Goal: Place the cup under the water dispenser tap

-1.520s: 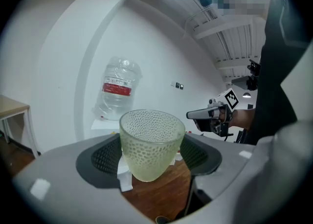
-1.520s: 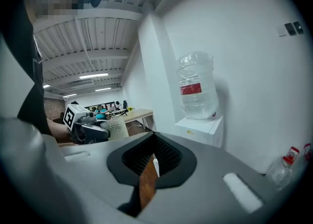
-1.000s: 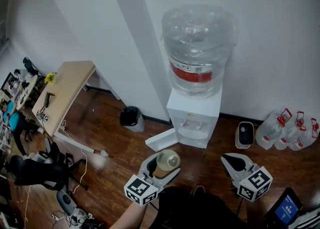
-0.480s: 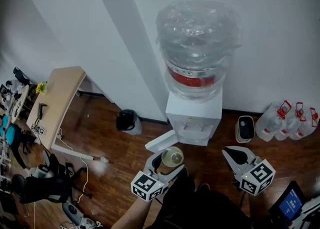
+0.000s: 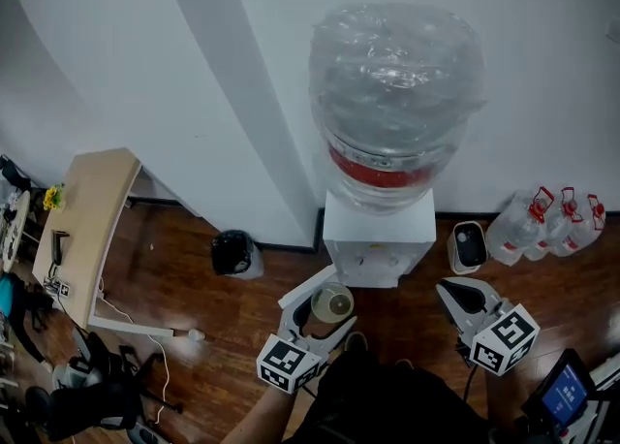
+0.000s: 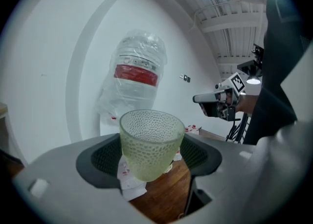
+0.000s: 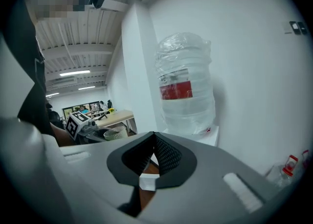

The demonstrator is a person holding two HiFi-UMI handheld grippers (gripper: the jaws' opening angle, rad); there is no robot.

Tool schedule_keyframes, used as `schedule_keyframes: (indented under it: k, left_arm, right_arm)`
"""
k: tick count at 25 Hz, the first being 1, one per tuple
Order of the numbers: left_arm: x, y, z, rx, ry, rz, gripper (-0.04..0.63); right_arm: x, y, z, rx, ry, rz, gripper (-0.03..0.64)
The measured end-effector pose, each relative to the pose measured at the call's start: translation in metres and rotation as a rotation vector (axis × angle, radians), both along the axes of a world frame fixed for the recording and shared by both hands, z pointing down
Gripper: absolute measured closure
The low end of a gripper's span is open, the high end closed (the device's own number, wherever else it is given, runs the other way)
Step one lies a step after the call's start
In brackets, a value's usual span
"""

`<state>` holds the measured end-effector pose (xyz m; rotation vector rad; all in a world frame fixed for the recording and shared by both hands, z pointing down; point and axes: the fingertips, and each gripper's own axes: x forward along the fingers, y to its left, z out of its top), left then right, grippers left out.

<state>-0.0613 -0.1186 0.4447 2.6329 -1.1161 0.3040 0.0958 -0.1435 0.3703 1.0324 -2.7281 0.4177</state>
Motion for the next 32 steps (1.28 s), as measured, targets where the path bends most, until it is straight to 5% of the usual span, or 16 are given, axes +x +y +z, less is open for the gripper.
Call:
schedule_keyframes:
  k: [7, 13, 27, 32]
  left_arm:
    - [-0.017, -0.037, 0.031, 0.009, 0.021, -0.004, 0.336]
    - [-0.010, -0.045, 0.125, -0.105, -0.011, -0.043, 0.336]
    - [0.012, -0.087, 0.341, -0.290, -0.160, -0.080, 0.337]
    - [0.011, -0.105, 0.405, -0.297, -0.149, -0.079, 0.337]
  right_arm:
    - [-0.005, -0.025, -0.005, 0.002, 0.001, 0.131, 0.615]
    - [0.023, -0.035, 0.006, -0.059, 0.027, 0.174, 0.615]
    - [0.042, -0.066, 0.069, -0.104, 0.121, 0.072, 0.615]
    - [0.040, -0.069, 0.107, -0.143, 0.164, 0.041, 0.615]
